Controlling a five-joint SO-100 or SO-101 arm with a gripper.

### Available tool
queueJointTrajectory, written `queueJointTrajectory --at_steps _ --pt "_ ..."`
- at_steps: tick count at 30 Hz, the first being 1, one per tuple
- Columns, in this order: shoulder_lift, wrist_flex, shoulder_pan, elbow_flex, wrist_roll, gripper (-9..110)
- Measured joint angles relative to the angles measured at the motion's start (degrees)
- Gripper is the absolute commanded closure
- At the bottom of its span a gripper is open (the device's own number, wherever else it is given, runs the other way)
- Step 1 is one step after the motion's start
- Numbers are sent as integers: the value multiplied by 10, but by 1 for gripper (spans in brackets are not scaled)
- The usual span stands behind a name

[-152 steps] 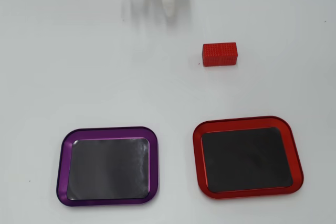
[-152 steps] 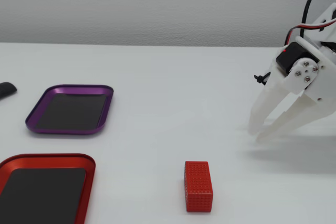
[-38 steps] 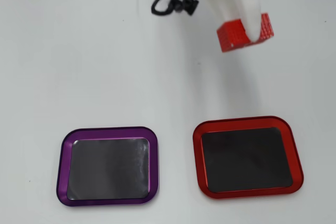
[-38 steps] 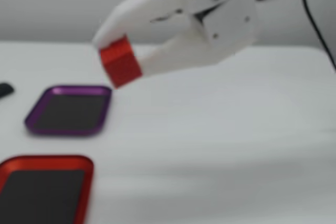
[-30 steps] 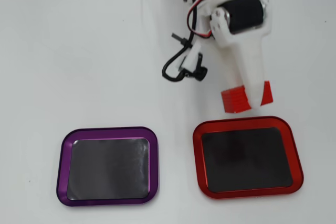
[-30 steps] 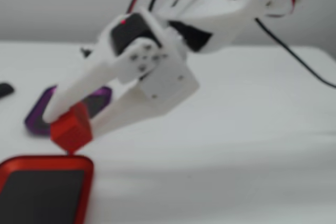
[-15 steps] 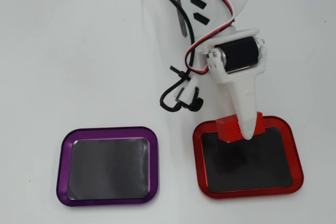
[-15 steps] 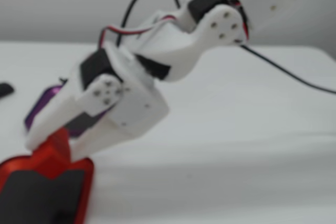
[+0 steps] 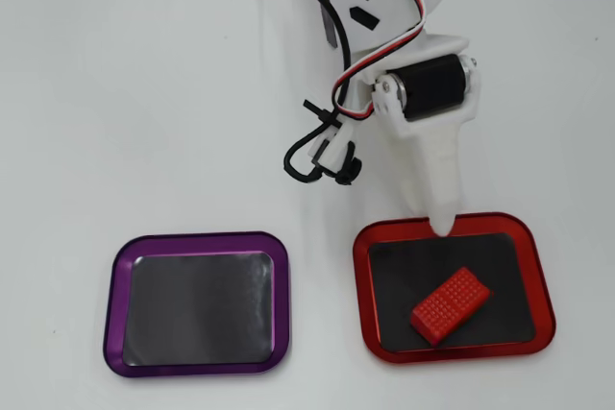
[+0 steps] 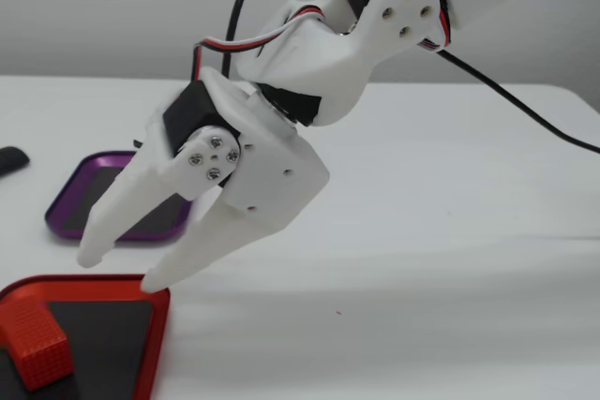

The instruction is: Grasp a red block and put it in the left red dish.

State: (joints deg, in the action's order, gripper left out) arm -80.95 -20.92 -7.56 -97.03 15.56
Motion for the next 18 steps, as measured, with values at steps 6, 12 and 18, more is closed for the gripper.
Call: queueJointTrajectory --at_steps 6,12,18 --pt "-146 -145 0 0 0 85" --pt "-347 -319 0 -8 0 72" --pt "-532 -435 8 -74 -10 71"
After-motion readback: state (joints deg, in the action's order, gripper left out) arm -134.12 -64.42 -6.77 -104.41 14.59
